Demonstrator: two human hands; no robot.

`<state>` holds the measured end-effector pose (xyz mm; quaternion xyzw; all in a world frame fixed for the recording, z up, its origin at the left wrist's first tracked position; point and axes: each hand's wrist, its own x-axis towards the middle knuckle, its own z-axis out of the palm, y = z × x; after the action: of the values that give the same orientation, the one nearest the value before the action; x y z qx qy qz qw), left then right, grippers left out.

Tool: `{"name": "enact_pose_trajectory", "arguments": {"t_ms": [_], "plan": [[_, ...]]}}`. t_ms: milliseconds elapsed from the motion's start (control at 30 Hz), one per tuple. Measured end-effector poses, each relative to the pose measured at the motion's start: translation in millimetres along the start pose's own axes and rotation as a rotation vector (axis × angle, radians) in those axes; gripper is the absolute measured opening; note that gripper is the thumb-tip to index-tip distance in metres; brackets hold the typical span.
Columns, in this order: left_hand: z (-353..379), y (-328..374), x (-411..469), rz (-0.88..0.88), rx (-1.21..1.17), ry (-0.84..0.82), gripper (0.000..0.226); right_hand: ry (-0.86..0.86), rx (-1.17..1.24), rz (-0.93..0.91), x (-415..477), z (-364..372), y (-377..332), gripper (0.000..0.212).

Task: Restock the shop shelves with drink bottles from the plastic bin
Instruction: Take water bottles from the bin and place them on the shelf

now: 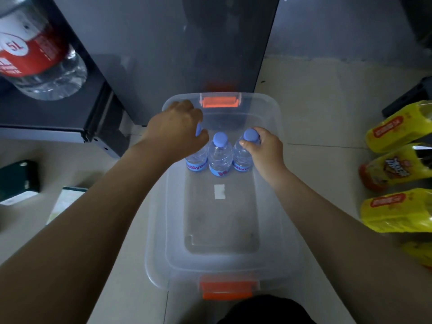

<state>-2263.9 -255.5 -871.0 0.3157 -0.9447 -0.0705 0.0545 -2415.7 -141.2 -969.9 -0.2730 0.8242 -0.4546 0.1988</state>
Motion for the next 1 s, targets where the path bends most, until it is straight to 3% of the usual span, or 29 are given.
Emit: {"name": "enact_pose_trajectory", "arguments": {"t_ms": [267, 467, 633, 800, 1000], "plan": [[-26.3, 10.8, 7.0, 0.031, -0.022, 0.012, 0.035, 0.101, 0.046, 0.019, -8.5, -28.6, -32.0, 0.019], [-98.4, 33.8, 8.4, 0.061, -0.069, 0.004, 0.032, 0.168, 0.192, 0.1, -25.7, -84.4, -91.1, 0.023], [-196.0, 65.2, 14.8, 0.123, -0.066, 0.013, 0.033, 0.206, 0.321, 0.142, -40.9, -156.3, -166.9, 0.021], [-321.4, 114.8, 17.4, 0.173, -0.126, 0.03, 0.065, 0.232, 0.399, 0.114, -65.4, -247.1, -264.6, 0.021], [-478.8, 180.3, 20.8, 0.243, -0.131, 0.071, 0.062, 0.302, 0.431, 0.082, -91.8, -366.9, -394.9, 0.021]]}}
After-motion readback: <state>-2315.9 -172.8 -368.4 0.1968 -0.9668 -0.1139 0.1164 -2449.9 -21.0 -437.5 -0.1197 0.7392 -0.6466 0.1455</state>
